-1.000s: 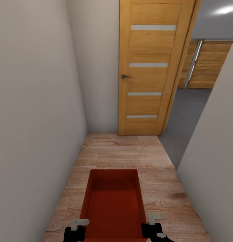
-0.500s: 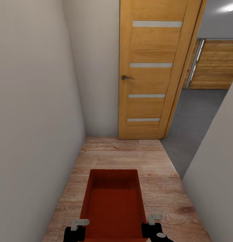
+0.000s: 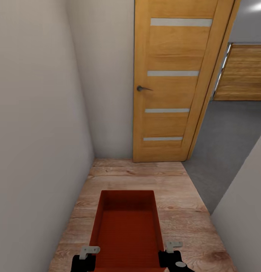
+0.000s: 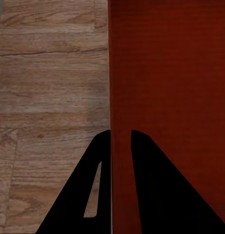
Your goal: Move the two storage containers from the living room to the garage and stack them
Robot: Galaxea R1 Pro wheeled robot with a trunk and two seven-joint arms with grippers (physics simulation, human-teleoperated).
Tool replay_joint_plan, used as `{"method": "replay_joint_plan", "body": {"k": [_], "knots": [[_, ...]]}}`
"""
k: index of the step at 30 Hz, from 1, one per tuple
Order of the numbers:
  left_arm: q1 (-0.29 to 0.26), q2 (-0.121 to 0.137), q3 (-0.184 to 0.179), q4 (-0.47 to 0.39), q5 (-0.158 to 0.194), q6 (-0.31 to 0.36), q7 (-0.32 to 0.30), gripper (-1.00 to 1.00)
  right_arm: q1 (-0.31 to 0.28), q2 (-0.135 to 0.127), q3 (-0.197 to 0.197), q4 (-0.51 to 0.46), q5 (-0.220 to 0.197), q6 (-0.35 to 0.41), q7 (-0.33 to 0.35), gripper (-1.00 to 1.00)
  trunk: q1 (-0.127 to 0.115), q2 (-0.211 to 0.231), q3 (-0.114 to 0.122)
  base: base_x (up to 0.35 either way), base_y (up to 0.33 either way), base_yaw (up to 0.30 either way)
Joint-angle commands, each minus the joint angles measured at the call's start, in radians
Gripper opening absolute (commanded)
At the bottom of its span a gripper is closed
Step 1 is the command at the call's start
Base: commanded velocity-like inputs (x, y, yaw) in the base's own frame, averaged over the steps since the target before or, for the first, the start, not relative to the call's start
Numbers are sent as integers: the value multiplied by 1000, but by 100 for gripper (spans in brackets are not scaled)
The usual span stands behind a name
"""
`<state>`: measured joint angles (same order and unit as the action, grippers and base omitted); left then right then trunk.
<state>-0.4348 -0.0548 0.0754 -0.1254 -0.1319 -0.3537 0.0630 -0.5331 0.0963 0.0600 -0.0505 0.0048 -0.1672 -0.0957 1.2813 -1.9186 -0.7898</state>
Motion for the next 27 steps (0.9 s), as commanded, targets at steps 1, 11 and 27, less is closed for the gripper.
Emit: {"method": "replay_joint_plan", "body": {"k": [1, 11, 27], "knots": [[-1, 0, 30, 0, -11, -4, 14, -100, -1, 0, -1, 1, -3, -3, -9, -100, 0, 0, -1, 345, 0, 0], [-1, 0, 30, 0, -11, -4, 14, -100, -1, 0, -1, 1, -3, -3, -9, -100, 0, 0, -1, 345, 0, 0], [-1, 0, 30, 0, -11, -5, 14, -100, -1, 0, 0, 1, -3, -3, -9, -100, 0, 0, -1, 154, 43, 0]]}}
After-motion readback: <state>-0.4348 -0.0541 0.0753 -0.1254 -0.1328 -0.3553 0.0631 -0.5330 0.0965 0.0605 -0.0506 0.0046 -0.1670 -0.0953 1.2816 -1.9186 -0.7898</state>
